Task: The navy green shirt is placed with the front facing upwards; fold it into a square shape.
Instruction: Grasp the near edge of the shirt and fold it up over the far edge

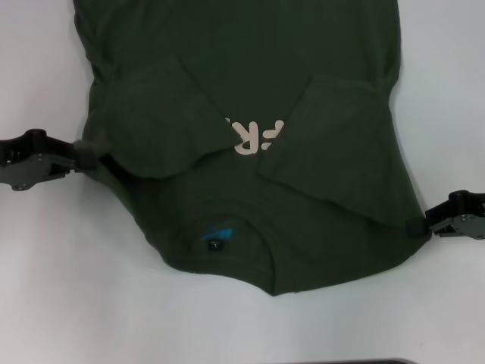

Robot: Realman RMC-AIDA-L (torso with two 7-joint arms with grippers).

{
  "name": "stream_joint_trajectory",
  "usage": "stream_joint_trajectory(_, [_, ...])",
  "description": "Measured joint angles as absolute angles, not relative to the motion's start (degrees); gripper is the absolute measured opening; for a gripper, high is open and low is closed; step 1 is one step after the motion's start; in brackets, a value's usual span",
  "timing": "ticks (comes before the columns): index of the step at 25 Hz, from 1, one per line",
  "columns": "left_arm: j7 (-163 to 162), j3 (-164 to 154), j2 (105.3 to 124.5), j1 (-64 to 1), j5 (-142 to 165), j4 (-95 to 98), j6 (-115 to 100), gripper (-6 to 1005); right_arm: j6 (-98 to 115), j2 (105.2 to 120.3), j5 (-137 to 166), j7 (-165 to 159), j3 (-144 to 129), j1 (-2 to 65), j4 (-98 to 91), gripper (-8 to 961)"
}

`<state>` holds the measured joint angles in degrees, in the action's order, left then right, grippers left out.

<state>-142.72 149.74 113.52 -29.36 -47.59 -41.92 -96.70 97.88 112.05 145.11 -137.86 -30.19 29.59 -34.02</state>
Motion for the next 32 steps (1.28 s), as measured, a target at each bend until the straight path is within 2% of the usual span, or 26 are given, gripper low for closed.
stream_joint_trajectory(7, [-142.55,144.99,112.25,-29.17,-47.31,-41.92,-98.39,35,101.17,111.13,145.21,-137.95,-30.96,29.19,-35.5,34])
stream_joint_trajectory(15, [-142.46,140.93,111.97,-28.0,-45.77,-42.5,-102.39,34,104.37,111.99,149.73,-138.94,-32.58,28.59,-39.64,34])
stream_joint_trajectory(32, [-142.98,140.66,114.72,-23.89,-37.55,-47.81,-109.07,33,107.15,111.47,152.71,-138.36,-32.44,26.85,-40.37,35])
